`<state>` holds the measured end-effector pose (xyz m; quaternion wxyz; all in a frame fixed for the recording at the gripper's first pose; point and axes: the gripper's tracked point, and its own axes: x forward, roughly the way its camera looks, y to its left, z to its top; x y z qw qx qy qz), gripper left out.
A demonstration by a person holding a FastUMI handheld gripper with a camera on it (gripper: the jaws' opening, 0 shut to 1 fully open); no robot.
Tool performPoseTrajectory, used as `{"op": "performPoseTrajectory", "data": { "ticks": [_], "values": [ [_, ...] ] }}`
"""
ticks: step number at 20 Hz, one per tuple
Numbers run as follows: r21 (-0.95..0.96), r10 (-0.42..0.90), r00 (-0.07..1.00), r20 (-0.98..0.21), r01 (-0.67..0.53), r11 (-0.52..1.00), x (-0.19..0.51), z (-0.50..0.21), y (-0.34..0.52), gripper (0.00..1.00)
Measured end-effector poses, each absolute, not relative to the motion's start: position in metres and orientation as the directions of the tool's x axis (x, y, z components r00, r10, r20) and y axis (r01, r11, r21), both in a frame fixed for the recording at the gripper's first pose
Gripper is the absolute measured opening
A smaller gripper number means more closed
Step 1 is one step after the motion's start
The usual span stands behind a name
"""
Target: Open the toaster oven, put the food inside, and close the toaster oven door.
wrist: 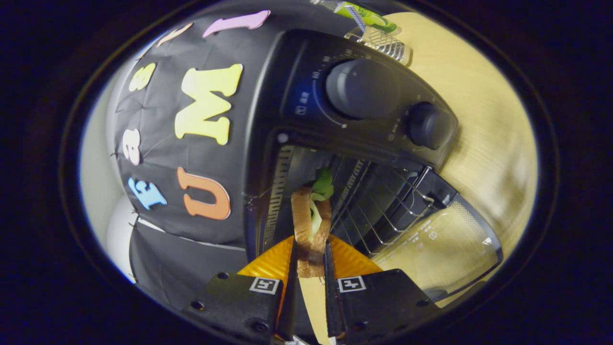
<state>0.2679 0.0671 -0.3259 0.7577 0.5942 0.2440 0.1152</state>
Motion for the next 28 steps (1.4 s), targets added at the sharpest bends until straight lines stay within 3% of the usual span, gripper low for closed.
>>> {"op": "performPoseTrajectory", "data": {
  "ticks": [9,12,16,19,24,28],
  "values": [
    [0.953,0.332,0.906,-0.261,0.188,0.238,0.289,-0.344,0.076,0.34],
    [0.945,0.312,0.904,-0.294,0.224,0.239,0.286,-0.348,0.077,0.51],
    [0.933,0.323,0.892,-0.317,0.233,0.274,0.278,-0.342,0.088,0.83],
    [0.92,0.323,0.88,-0.347,0.253,0.298,0.268,-0.34,0.088,0.83],
    [0.867,0.338,0.833,-0.438,0.292,0.403,0.241,-0.347,0.089,1.0],
    [0.828,0.345,0.815,-0.466,0.264,0.495,0.214,-0.333,0.092,1.0]
  ]
}}
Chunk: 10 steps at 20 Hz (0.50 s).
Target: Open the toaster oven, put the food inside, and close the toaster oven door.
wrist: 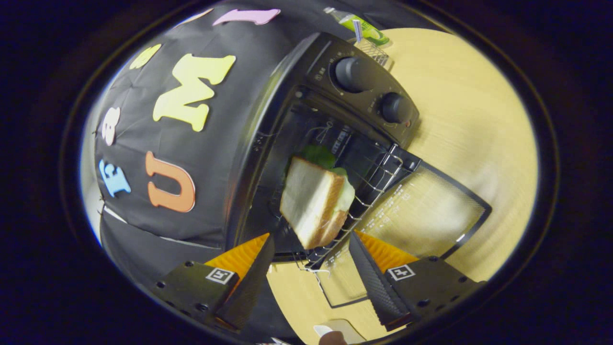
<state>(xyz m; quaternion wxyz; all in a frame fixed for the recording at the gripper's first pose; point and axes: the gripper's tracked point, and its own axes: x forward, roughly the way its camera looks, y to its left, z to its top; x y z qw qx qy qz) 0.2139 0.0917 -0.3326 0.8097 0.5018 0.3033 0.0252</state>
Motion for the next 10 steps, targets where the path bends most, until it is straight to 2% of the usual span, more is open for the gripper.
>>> {"op": "performPoseTrajectory", "data": {
  "ticks": [5,10],
  "values": [
    [0.721,0.359,0.793,-0.492,0.139,0.679,0.159,-0.311,0.101,1.0],
    [0.525,0.286,0.769,-0.572,0.075,0.848,0.1,-0.328,0.091,1.0]
  ]
}}
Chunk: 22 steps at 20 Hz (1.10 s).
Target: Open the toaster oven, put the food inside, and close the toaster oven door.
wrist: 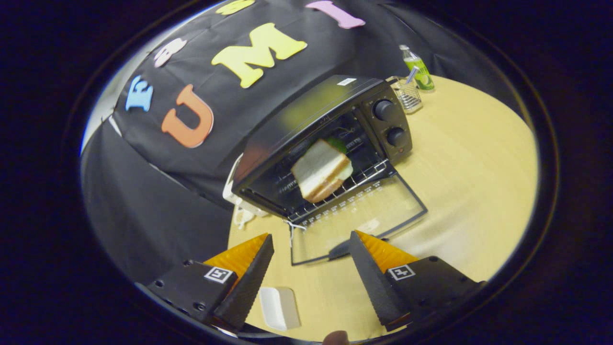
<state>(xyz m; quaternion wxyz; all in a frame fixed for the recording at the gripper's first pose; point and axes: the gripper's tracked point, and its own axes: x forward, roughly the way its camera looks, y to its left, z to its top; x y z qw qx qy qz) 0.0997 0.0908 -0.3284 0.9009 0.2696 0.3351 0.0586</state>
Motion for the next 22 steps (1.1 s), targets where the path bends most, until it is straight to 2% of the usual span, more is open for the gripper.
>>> {"op": "performPoseTrajectory", "data": {
  "ticks": [4,11,16,22],
  "values": [
    [0.315,0.196,0.748,-0.634,0.018,0.949,0.075,-0.358,0.075,1.0],
    [0.084,0.055,0.734,-0.677,0.002,0.996,0.077,-0.416,0.064,1.0],
    [0.034,0.024,0.715,-0.699,0.0,0.999,0.093,-0.45,0.069,1.0],
    [-0.021,-0.025,0.72,-0.694,0.015,1.0,0.109,-0.458,0.067,1.0]
  ]
}}
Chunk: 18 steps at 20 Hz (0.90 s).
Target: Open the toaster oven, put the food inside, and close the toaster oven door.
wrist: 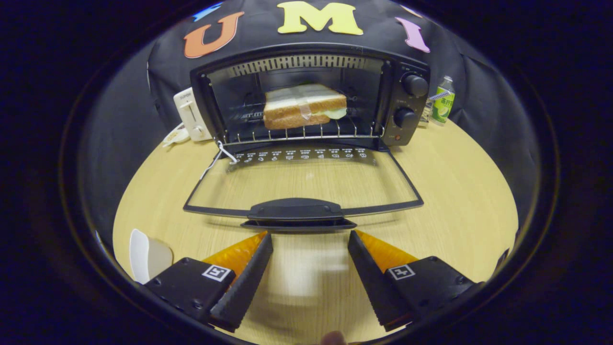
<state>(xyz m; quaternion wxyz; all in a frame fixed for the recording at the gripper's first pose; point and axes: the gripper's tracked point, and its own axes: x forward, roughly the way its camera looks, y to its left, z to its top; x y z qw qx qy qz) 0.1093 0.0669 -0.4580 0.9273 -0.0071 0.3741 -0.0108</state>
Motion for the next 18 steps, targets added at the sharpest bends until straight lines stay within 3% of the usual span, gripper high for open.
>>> {"op": "performPoseTrajectory", "data": {
  "ticks": [7,18],
  "values": [
    [-0.02,-0.006,0.757,-0.653,-0.009,1.0,0.105,-0.429,0.068,1.0],
    [0.016,0.051,0.896,-0.441,-0.049,0.999,0.108,-0.288,0.076,1.0]
  ]
}}
